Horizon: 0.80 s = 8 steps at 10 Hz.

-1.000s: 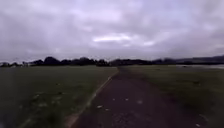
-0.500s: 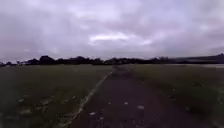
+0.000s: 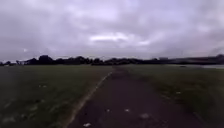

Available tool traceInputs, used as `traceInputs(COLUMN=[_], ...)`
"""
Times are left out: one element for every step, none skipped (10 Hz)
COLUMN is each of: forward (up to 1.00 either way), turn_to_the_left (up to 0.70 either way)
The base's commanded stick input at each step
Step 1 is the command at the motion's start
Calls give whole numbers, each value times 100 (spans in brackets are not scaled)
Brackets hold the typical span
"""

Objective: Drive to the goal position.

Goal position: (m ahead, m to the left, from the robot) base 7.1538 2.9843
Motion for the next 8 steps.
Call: traceInputs(forward=[50,50,50,50,50,50,50,50], turn_to_the_left=[0,0,0,0,0,0,0,0])
